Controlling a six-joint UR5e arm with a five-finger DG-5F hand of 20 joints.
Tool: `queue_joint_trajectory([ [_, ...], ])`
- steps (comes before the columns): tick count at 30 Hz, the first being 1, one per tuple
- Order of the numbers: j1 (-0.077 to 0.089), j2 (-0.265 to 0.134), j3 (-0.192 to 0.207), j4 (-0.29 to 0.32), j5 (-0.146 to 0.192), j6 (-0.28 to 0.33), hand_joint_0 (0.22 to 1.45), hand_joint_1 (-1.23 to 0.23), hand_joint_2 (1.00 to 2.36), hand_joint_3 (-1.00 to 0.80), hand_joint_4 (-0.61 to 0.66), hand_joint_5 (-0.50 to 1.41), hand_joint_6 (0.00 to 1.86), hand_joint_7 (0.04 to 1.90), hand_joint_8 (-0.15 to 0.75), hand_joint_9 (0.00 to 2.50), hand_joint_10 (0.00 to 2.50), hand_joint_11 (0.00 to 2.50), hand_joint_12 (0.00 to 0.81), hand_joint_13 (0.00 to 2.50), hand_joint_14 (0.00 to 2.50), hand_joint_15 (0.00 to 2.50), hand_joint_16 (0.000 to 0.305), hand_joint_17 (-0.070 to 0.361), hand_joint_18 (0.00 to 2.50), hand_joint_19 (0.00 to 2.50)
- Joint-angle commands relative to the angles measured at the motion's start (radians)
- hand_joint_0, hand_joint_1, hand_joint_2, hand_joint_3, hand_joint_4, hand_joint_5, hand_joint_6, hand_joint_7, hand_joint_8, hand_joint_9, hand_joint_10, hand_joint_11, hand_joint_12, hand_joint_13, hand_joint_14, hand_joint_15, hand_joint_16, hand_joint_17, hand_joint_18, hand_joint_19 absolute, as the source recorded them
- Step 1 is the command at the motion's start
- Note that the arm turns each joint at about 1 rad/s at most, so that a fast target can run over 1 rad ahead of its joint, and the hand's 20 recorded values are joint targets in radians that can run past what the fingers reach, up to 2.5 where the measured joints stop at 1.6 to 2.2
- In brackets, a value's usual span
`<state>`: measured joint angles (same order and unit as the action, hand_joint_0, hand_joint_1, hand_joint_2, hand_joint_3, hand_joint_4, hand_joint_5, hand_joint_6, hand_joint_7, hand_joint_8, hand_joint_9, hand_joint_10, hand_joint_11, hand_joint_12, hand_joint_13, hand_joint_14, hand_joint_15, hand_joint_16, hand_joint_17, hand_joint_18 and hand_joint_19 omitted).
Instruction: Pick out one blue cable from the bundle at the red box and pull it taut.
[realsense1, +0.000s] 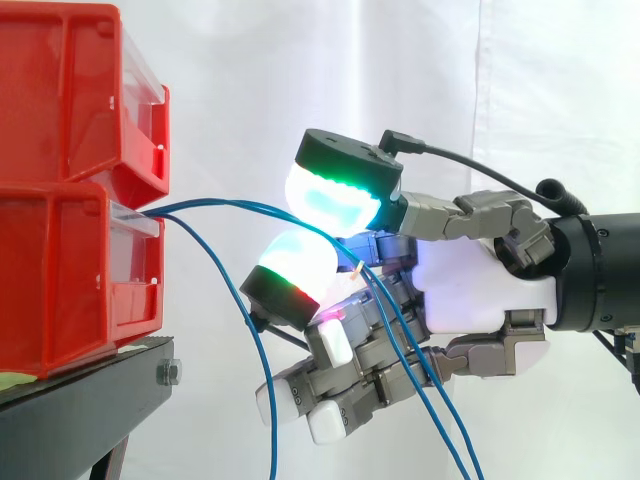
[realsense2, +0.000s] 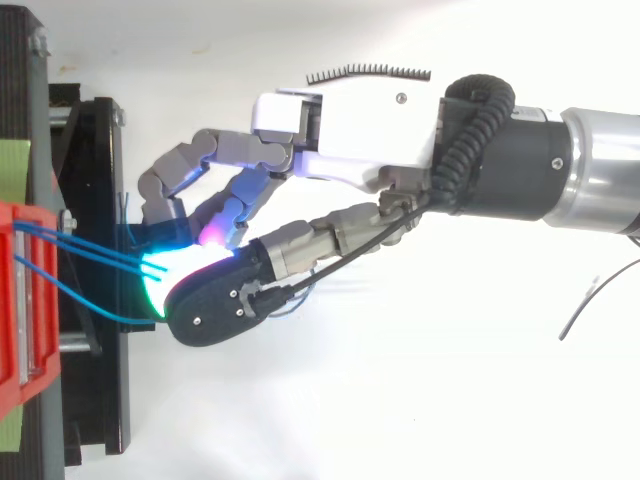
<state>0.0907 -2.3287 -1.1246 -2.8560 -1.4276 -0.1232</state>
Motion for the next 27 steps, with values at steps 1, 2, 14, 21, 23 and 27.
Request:
queue_joint_trajectory([
  [1, 0.0, 0.0, 0.0, 0.0, -0.001, -0.001, 0.61, -0.72, 1.02, -0.32, 0.1, -0.19, 0.86, 1.25, 0.276, 0.94, 0.02, 0.68, 0.323, 0.69, 0.01, 0.31, 0.048, 0.108, 0.56, 0.51],
  [2, 0.0, 0.0, 0.0, 0.0, -0.001, 0.001, 0.62, -0.73, 1.02, -0.33, 0.09, -0.19, 0.86, 1.25, 0.277, 0.94, 0.02, 0.66, 0.322, 0.69, 0.01, 0.31, 0.048, 0.108, 0.56, 0.5],
  [14, 0.0, 0.0, 0.0, -0.022, -0.004, 0.001, 0.68, -0.79, 1.01, -0.44, 0.03, -0.2, 0.88, 1.22, 0.268, 0.91, 0.02, 0.66, 0.317, 0.69, 0.01, 0.29, 0.047, 0.107, 0.57, 0.47],
  [21, 0.0, 0.003, 0.0, -0.034, -0.004, 0.002, 0.7, -0.82, 1.0, -0.48, 0.01, -0.2, 0.88, 1.24, 0.262, 0.9, 0.02, 0.66, 0.312, 0.68, 0.01, 0.28, 0.047, 0.106, 0.58, 0.45],
  [23, 0.0, 0.002, 0.0, -0.039, -0.004, 0.002, 0.71, -0.83, 1.0, -0.49, 0.01, -0.2, 0.88, 1.24, 0.262, 0.9, 0.02, 0.67, 0.312, 0.69, 0.01, 0.28, 0.047, 0.106, 0.58, 0.45],
  [27, 0.0, 0.003, 0.0, -0.04, -0.004, 0.001, 0.71, -0.83, 1.0, -0.49, 0.0, -0.2, 0.88, 1.24, 0.261, 0.9, 0.02, 0.66, 0.309, 0.69, 0.01, 0.28, 0.047, 0.106, 0.58, 0.45],
])
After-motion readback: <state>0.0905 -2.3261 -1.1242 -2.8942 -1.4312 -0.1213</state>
